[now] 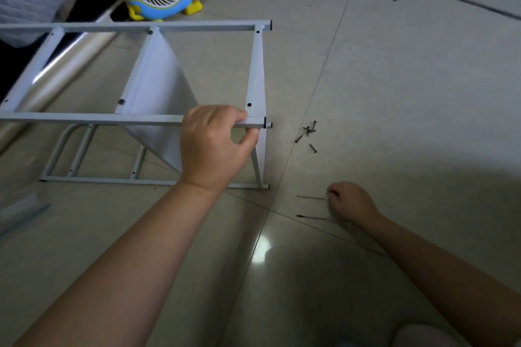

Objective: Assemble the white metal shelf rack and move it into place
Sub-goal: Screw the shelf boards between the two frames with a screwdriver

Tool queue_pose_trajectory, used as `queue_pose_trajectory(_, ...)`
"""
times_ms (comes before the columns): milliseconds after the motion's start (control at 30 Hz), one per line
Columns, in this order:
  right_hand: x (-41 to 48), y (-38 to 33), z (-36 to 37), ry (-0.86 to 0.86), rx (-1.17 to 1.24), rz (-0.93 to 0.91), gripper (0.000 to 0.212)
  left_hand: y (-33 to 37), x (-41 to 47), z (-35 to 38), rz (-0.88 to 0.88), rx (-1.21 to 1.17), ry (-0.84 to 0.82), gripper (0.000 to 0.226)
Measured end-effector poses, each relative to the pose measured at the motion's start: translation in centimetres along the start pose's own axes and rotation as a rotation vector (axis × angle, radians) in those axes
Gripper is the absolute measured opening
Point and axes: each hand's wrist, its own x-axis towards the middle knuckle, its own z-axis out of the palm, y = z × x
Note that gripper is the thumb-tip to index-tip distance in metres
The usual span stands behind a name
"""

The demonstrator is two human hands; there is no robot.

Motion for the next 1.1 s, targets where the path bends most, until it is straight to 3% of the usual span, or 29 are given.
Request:
queue_pose_trajectory(333,7.0,-3.2,-1.5,0.164,0.033,0.078,0.026,-0.4,0.5,-1.4,0.023,-0.071,-0.169,0.025)
queue_pose_trajectory(467,9.1,-4.4,-1.1,0.185,0.036,0.192,0.028,-0.5,0.7,-1.9,0.032,-0.084,-0.231,0.024)
queue_pose_trajectory(633,10.2,-4.0,0.3,0.189,0.044,0.295,0.025,-0.7,0.5,-2.0,0.042,-0.063,-0.229,0.024)
queue_pose_trajectory(1100,11.1,-3.7,-0.2,0.17,0.071,0.296,0.032,-0.9,0.6,-1.7,0.07,-0.067,-0.226,0.021)
